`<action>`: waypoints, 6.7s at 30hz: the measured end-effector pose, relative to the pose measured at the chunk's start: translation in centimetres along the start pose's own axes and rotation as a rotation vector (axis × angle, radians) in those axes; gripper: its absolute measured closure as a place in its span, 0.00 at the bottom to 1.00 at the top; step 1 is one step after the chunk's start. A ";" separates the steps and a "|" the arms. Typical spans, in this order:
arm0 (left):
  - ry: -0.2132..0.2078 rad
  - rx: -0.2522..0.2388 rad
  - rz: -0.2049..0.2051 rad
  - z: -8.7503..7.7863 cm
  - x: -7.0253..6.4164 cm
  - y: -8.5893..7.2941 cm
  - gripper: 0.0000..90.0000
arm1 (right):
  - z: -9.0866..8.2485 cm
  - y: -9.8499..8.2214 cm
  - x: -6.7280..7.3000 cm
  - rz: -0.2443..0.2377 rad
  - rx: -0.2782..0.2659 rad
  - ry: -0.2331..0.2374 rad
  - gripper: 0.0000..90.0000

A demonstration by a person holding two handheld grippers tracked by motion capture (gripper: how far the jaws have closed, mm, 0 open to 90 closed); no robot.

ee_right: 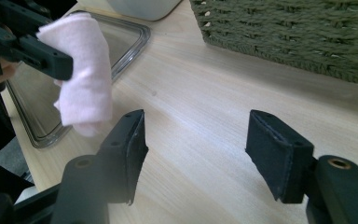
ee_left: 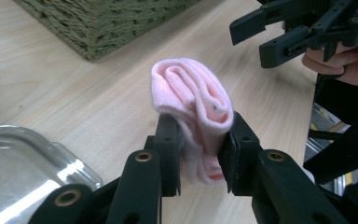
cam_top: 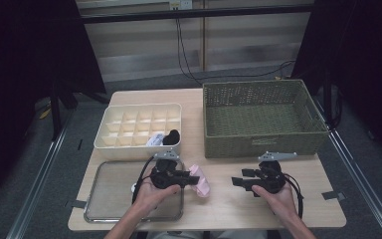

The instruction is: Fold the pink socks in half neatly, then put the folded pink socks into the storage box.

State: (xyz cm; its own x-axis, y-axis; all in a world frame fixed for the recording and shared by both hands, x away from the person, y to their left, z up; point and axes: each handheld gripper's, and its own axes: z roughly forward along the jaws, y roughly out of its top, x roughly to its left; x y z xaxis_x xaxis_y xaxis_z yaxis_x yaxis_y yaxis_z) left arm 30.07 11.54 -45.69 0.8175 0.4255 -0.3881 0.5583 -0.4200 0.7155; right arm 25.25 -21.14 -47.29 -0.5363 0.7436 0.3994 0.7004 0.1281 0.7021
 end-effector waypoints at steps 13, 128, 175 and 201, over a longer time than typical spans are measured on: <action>0.019 -0.031 0.004 -2.9 1.0 -0.2 0.78 | -0.2 0.2 0.2 -0.006 -0.012 -0.009 0.39; 0.393 -0.097 -0.064 -15.3 10.9 4.9 0.79 | -0.2 -0.1 -0.2 0.001 0.004 -0.024 0.34; 0.432 0.268 -0.089 -10.6 15.8 5.0 0.79 | 0.1 -0.2 -0.3 -0.002 0.015 -0.016 0.34; 0.414 0.363 -0.123 -8.9 16.6 4.5 0.79 | 0.2 -0.3 -0.3 -0.006 0.021 -0.014 0.34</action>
State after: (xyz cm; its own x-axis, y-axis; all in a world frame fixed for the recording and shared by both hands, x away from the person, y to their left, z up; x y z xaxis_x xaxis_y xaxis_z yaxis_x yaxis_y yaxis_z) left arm 44.88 23.80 -43.73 0.6608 0.7367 -0.1436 0.7184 -0.5653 0.4055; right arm 25.33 -21.26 -47.72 -0.5339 0.7518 0.3869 0.7069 0.1459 0.6921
